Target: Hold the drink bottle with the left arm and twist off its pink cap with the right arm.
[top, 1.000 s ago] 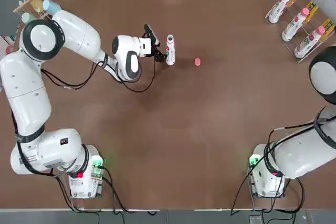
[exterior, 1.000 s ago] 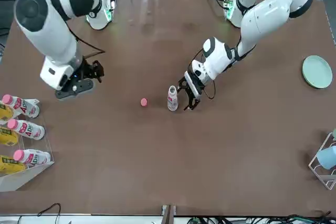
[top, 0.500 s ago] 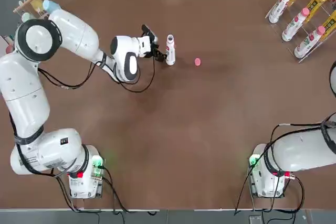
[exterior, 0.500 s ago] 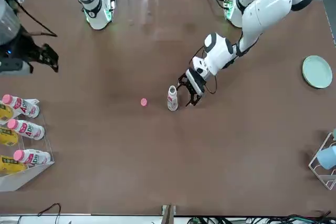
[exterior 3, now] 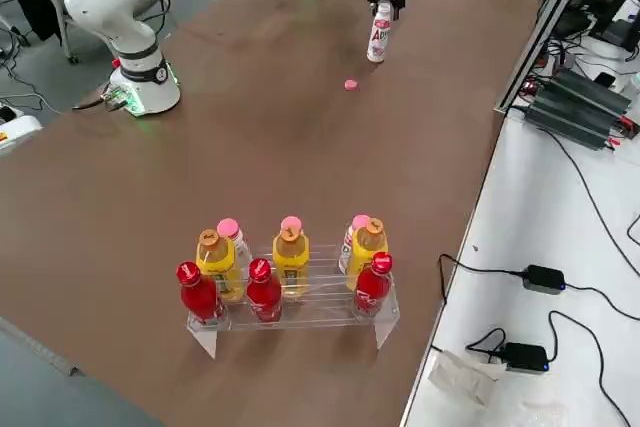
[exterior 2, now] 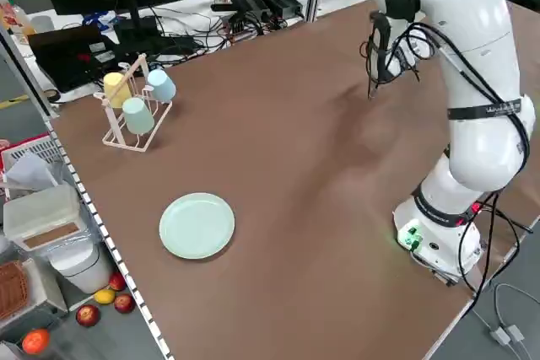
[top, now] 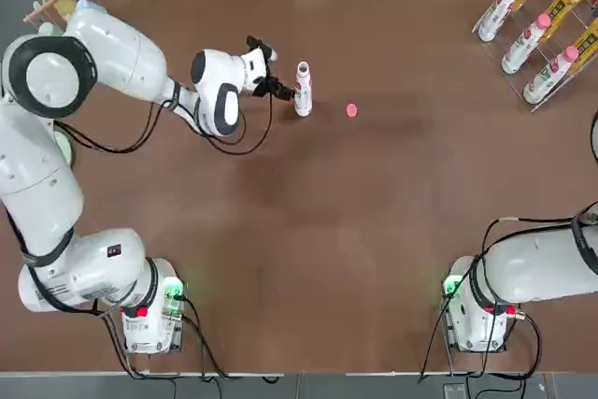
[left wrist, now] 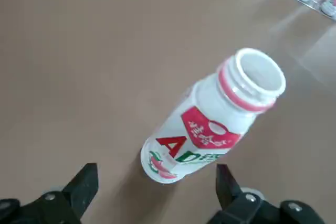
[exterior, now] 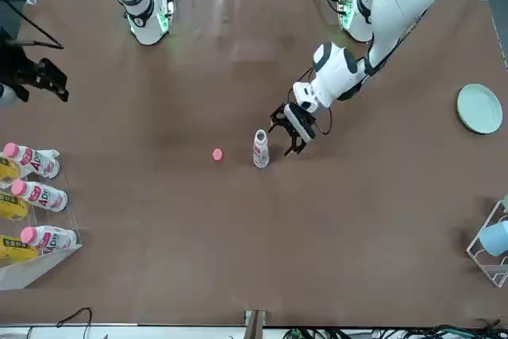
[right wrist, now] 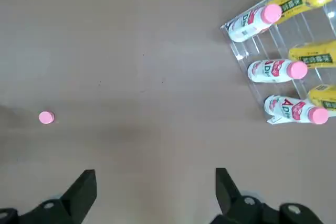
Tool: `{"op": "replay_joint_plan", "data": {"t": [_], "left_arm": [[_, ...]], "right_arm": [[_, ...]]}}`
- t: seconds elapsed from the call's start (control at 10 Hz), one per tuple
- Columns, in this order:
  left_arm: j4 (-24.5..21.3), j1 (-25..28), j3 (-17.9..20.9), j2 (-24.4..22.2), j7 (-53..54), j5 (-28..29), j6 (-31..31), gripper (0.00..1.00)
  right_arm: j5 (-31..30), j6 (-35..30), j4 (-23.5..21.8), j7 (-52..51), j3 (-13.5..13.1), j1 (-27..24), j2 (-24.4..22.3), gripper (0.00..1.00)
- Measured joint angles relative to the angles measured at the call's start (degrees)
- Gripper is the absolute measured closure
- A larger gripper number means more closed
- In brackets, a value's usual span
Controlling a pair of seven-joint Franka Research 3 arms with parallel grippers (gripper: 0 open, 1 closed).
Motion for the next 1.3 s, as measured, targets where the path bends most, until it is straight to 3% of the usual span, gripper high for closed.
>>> {"op": "replay_joint_plan", "data": {"t": [0.5,0.7,1.0,1.3], "left_arm": [[1.81,6.32,-1.2,-11.96,-12.28,0.0,-20.84,0.01],[6.71,7.25,-1.32,-15.04,-16.47,0.0,-31.88,0.01],[18.06,8.22,-1.33,-18.74,-23.2,-0.01,-52.19,0.01],[25.89,9.16,0.23,-19.71,-26.71,0.49,-63.14,0.01]], "right_arm": [[2.29,0.21,1.07,-0.3,0.01,-2.89,0.17,0.0],[3.24,0.22,1.09,-0.57,0.0,-4.14,0.2,0.0],[3.24,-0.01,1.1,-0.56,0.04,-4.16,0.2,0.0],[3.49,-0.05,1.11,-0.56,0.27,-4.15,0.2,0.0]]}}
